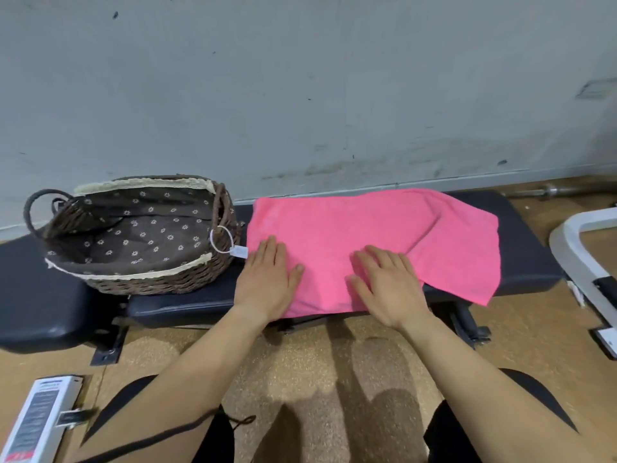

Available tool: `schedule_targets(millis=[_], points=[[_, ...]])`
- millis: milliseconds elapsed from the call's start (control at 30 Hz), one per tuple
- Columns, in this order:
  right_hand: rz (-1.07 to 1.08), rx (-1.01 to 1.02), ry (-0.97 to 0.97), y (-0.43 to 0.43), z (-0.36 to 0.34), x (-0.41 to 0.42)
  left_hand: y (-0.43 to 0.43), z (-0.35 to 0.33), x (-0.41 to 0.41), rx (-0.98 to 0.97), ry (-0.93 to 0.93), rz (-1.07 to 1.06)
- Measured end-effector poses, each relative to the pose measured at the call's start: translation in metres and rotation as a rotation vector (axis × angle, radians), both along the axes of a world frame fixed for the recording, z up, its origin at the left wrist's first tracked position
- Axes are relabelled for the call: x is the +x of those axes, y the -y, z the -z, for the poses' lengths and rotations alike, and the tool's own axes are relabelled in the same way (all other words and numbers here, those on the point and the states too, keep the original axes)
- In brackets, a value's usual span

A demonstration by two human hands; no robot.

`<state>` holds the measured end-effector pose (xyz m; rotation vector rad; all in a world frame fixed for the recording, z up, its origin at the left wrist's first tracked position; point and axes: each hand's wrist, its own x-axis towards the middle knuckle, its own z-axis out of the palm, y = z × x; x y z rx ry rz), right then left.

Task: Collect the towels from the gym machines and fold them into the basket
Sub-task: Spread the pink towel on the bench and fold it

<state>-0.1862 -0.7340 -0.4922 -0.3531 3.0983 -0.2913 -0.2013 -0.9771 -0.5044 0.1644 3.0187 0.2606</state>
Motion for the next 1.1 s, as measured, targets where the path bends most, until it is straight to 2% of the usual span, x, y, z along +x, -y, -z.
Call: schedule_targets(millis=[67,133,267,400,533,633,767,867,967,1100], points=[[0.099,-0.098,-0.138,-0.02,-0.006,-0.001,-0.028,-0.012,0.0,0.053,-0.026,0.061],[0.239,-0.155,-0.182,-0.047,-0.011,-0.004,-0.062,-0.021,-0.007,0.093,-0.025,0.148],[0.553,-0.167,-0.109,-0.112,-0.013,-0.004,-0.129,-0.03,-0.037,0.143,-0.027,0.317],[0.797,-0.225,-0.025,-0.164,-0.009,0.0,-0.195,-0.042,-0.079,0.183,-0.088,0.398],[0.811,-0.249,0.144,-0.186,0.0,-0.004,-0.27,-0.049,-0.123,0.241,-0.156,0.451],[0.778,-0.299,0.157,-0.192,0.005,-0.011,-0.322,-0.048,-0.151,0.264,-0.103,0.492],[0.763,-0.443,0.16,-0.205,0.006,-0.025,-0.374,-0.041,-0.175,0.012,0.072,0.772],[0.797,-0.492,0.175,-0.221,-0.003,-0.03,-0.382,-0.034,-0.187,-0.075,0.141,0.844],[0.84,-0.53,0.112,-0.235,-0.01,-0.03,-0.377,-0.037,-0.195,-0.187,0.065,0.835],[0.838,-0.492,0.136,-0.248,-0.01,-0.029,-0.366,-0.048,-0.215,-0.424,-0.06,0.788]])
